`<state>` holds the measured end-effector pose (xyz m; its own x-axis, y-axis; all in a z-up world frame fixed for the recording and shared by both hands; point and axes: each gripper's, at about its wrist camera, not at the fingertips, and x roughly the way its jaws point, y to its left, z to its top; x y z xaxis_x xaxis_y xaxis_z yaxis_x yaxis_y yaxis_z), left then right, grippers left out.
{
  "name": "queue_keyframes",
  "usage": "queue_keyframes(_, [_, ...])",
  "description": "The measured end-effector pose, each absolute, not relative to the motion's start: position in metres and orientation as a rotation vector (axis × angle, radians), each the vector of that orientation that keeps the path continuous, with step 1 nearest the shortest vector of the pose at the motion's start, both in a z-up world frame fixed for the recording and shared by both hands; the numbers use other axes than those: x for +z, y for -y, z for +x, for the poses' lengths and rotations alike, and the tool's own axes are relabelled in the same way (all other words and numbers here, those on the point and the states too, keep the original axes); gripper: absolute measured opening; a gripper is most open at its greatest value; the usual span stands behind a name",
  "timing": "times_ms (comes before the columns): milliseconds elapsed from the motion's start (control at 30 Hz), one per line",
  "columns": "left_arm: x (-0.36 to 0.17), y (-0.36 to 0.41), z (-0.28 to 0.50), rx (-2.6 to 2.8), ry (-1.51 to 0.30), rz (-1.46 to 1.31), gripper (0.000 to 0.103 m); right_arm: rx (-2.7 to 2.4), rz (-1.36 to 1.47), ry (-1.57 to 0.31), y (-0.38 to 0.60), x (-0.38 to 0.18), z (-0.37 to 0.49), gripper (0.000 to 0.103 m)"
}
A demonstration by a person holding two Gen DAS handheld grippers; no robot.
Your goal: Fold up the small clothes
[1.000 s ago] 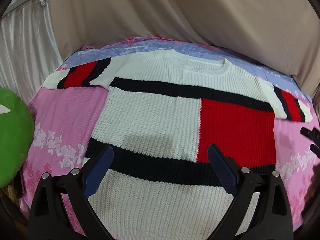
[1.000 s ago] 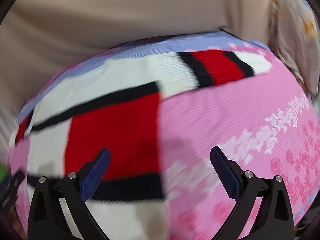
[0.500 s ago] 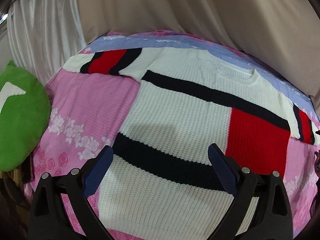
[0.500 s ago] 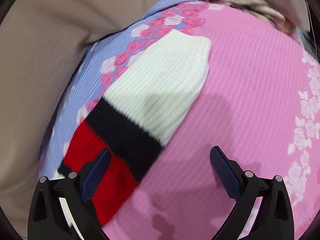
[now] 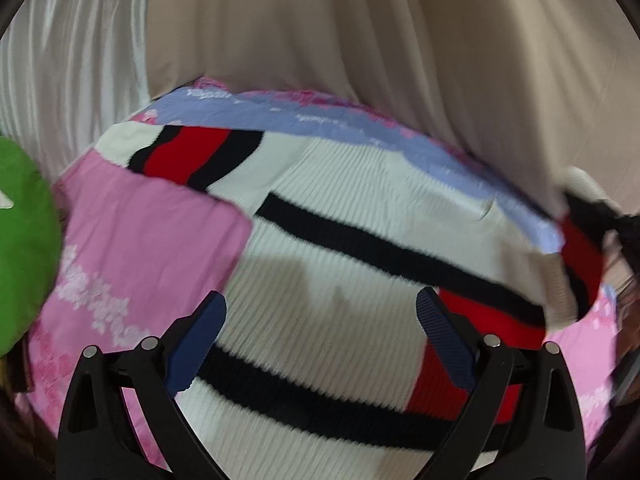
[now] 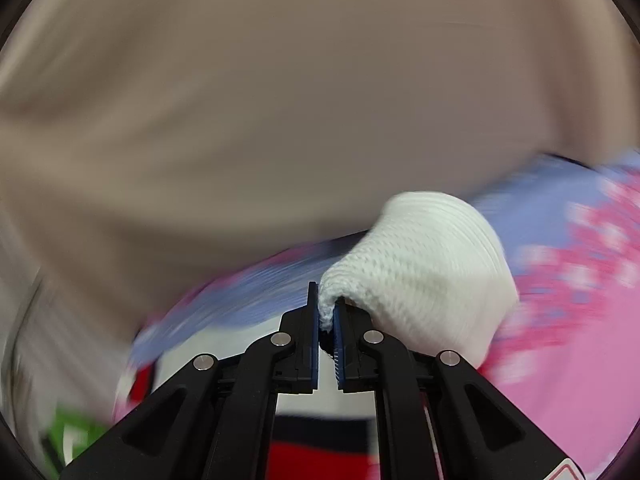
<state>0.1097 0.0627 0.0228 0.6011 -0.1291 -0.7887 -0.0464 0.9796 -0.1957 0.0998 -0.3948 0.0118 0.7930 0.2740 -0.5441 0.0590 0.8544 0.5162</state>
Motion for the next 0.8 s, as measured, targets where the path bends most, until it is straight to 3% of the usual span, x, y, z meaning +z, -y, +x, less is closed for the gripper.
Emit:
queue_keyframes(67, [0.022, -0.064, 0.125, -0.083, -0.919, -0.250, 0.097, 0.254, 0.488, -0.724, 0.318, 0.001, 0.125, 0.013])
queue_keyframes(133, [0.014, -0.066, 0.145, -0.141, -0.935, -0.306, 0.098, 0.264, 0.377, -0.784, 0.260, -0.020, 0.139, 0.027])
queue_keyframes(167, [0.008, -0.067, 0.154, -0.150, -0.950, -0.328, 0.098, 0.227, 0.335, -0.822, 0.241, -0.032, 0.141, 0.027])
queue_keyframes(267, [-0.016, -0.069, 0.185, -0.171, -1.004, -0.403, 0.098, 0.156, 0.375, -0.882, 0.240, -0.059, 0.116, 0.031])
queue_keyframes(333, [-0.035, -0.067, 0.206, -0.165, -1.041, -0.437, 0.098, 0.062, 0.384, -0.895, 0.261, -0.071, 0.088, 0.048])
queue_keyframes(467, [-0.076, -0.063, 0.244, -0.075, -1.127, -0.467, 0.095, -0.179, 0.420, -0.974, 0.311, -0.095, 0.046, 0.050])
queue_keyframes(500, [-0.083, -0.063, 0.252, -0.066, -1.140, -0.478, 0.091, -0.220, 0.421, -0.990, 0.321, -0.101, 0.043, 0.050])
queue_keyframes(567, [-0.096, -0.061, 0.263, -0.070, -1.167, -0.507, 0.063, -0.282, 0.370, -1.022, 0.333, -0.112, 0.044, 0.055])
queue_keyframes(633, [-0.099, -0.059, 0.267, -0.060, -1.168, -0.506, 0.045, -0.277, 0.330, -1.059, 0.340, -0.126, 0.050, 0.057])
queue_keyframes(667, [-0.097, -0.056, 0.270, -0.069, -1.157, -0.498, 0.023, -0.276, 0.310, -1.077, 0.339, -0.134, 0.058, 0.057])
queue_keyframes(733, [-0.094, -0.053, 0.275, -0.132, -1.142, -0.532, 0.006, -0.276, 0.300, -1.084, 0.342, -0.141, 0.068, 0.057])
queue_keyframes(767, [-0.088, -0.054, 0.276, -0.134, -1.113, -0.542, 0.006, -0.267, 0.311, -1.075, 0.344, -0.143, 0.074, 0.054])
queue_keyframes(800, [-0.083, -0.054, 0.276, -0.139, -1.088, -0.542, 0.006, -0.255, 0.325, -1.065, 0.347, -0.142, 0.078, 0.031])
